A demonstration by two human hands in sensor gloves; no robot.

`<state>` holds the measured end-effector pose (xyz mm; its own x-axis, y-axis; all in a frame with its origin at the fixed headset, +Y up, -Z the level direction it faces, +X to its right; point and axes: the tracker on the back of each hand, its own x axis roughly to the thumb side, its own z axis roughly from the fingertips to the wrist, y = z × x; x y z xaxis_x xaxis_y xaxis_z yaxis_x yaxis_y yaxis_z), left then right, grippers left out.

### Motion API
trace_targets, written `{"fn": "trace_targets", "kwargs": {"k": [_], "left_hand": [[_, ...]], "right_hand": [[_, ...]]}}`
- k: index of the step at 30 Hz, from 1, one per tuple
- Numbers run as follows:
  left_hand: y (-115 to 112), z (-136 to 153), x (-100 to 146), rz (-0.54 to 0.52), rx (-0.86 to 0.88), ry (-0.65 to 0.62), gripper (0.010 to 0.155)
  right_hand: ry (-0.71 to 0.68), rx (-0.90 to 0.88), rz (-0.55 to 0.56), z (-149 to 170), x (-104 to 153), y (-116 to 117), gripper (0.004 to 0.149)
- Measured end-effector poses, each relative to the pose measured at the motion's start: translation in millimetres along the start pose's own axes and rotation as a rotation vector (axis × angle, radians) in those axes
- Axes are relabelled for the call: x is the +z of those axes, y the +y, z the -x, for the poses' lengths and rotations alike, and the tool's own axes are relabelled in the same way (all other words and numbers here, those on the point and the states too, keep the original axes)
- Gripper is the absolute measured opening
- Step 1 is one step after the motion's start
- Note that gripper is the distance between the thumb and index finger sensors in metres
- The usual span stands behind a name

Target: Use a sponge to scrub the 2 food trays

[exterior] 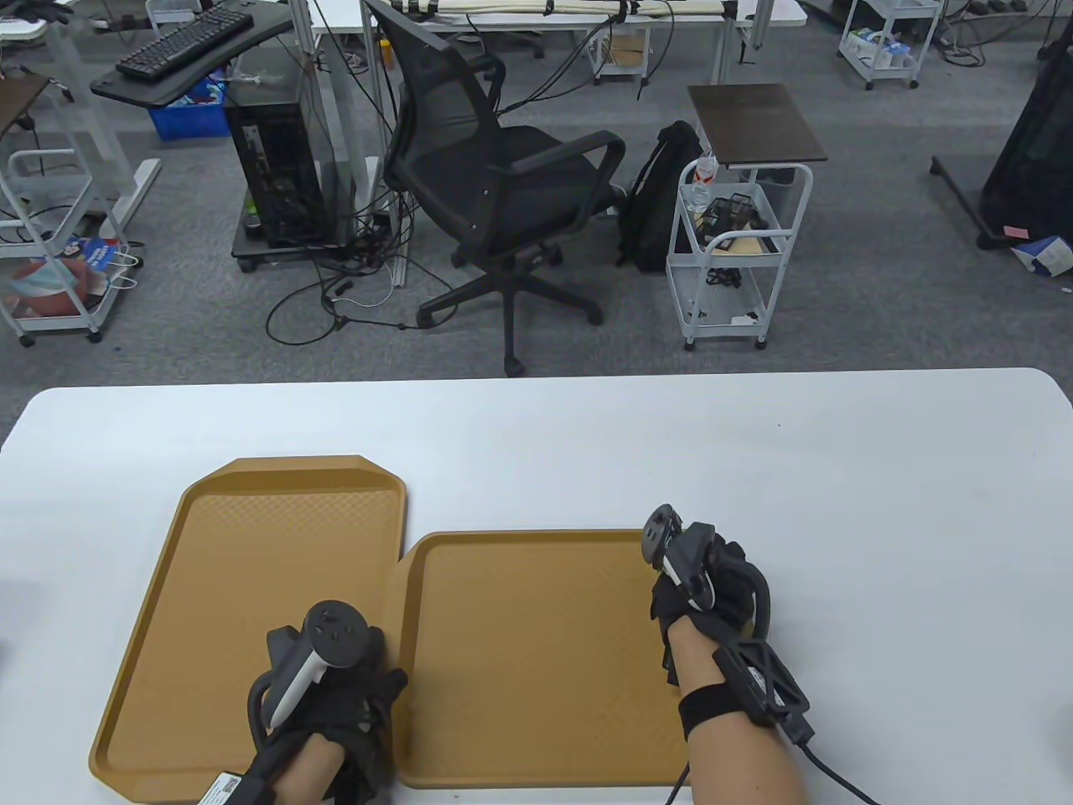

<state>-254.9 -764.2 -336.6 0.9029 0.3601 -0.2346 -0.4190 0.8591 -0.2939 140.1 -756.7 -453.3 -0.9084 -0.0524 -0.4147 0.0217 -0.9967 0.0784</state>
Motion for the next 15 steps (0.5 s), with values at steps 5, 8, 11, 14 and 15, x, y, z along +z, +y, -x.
{"fn": "trace_targets", "kwargs": {"k": [5, 8, 11, 14, 15], "left_hand": [[0.1, 0.6, 0.3, 0.007, 0.010, -0.001, 0.072], [0.3, 1.1, 0.0, 0.009, 0.013, -0.001, 0.072], [0.6, 1.6, -0.2, 0.011, 0.016, -0.001, 0.072], [0.6, 1.7, -0.3, 0.012, 0.018, -0.001, 0.072], [0.6, 1.7, -0.3, 0.012, 0.018, -0.001, 0.072]], "right_hand": [[-0.013, -0.042, 0.018, -9.3, 5.3, 1.7, 0.057], [-0.038, -0.094, 0.009, -19.7, 8.5, 3.1, 0.056], [-0.075, -0.120, 0.016, -34.8, 14.0, 2.7, 0.054], [-0.162, -0.171, -0.004, -60.0, 24.4, 1.1, 0.055], [-0.186, -0.183, -0.012, -68.3, 27.8, 0.7, 0.056]]}}
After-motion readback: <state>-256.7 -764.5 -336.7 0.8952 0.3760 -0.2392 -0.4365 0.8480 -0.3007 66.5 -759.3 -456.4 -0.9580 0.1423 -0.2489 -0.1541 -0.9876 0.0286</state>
